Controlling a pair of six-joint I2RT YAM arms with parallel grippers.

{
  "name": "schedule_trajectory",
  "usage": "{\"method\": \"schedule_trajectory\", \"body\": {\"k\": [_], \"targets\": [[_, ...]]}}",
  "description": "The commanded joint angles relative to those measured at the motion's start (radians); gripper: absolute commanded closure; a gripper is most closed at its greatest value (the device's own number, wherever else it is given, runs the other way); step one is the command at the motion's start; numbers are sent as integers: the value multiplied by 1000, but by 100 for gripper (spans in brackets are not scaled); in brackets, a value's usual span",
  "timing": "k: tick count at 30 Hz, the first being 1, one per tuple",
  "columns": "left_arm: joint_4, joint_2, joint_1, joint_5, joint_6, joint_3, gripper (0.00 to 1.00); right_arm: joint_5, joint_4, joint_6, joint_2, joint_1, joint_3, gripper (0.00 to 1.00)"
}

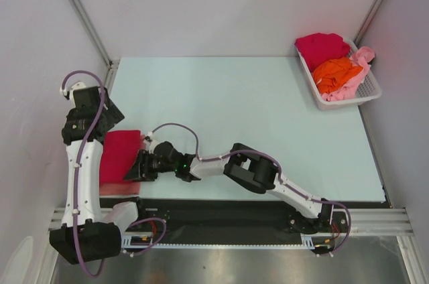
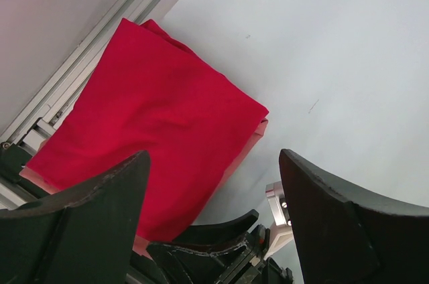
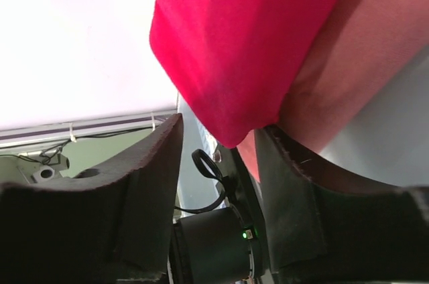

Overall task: Fold and stack the t-shirts
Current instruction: Neatly place the folded tshirt to the corner

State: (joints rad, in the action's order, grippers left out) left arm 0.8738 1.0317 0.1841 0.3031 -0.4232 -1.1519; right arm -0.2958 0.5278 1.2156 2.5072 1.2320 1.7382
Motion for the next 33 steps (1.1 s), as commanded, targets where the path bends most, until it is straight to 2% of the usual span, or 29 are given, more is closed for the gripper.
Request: {"method": "schedule_trajectory", "body": {"k": [1, 2, 4, 5, 8, 10, 17, 21, 23, 25, 28, 29, 32, 33], "targets": [[-25, 2, -3, -5, 26, -8, 16, 6, 9, -14, 8, -9, 24, 50], [-25, 1, -2, -4, 26, -6, 16, 6, 5, -24, 7, -9, 26, 51], [-25, 1, -3, -4, 26, -6, 16, 1, 1, -33, -1, -11, 17, 61], [-25, -2, -2, -5, 24, -6, 16, -3, 0, -36, -2, -12, 17, 73], [-27, -2, -3, -2, 24, -6, 16, -12, -32, -80, -18, -16, 20, 92], [-27, -5, -3, 1, 24, -5, 15, -23, -60, -99, -34, -14, 24, 98], [-30, -22, 18, 5, 1, 24, 14, 18, -224, -168, -97, 1, 18, 100], [-39, -21, 77, -111, -23, 70, 17, 46, -287, -180, -97, 0, 18, 100], [-47, -21, 158, -169, -40, 116, 17, 46, -291, -188, -94, -2, 17, 100], [-56, -19, 237, -258, -43, 145, 18, 38, -301, -203, -90, -3, 26, 98], [-71, -21, 311, -350, -54, 211, 18, 14, -295, -206, -85, -12, 21, 89], [-81, -22, 325, -375, -55, 225, 19, 0, -299, -208, -87, -17, 20, 72], [-101, -41, 350, -435, -86, 280, 23, -40, -321, -249, -158, -34, -41, 48], [-110, -50, 357, -450, -97, 296, 26, -42, -340, -284, -235, -40, -64, 44]]}}
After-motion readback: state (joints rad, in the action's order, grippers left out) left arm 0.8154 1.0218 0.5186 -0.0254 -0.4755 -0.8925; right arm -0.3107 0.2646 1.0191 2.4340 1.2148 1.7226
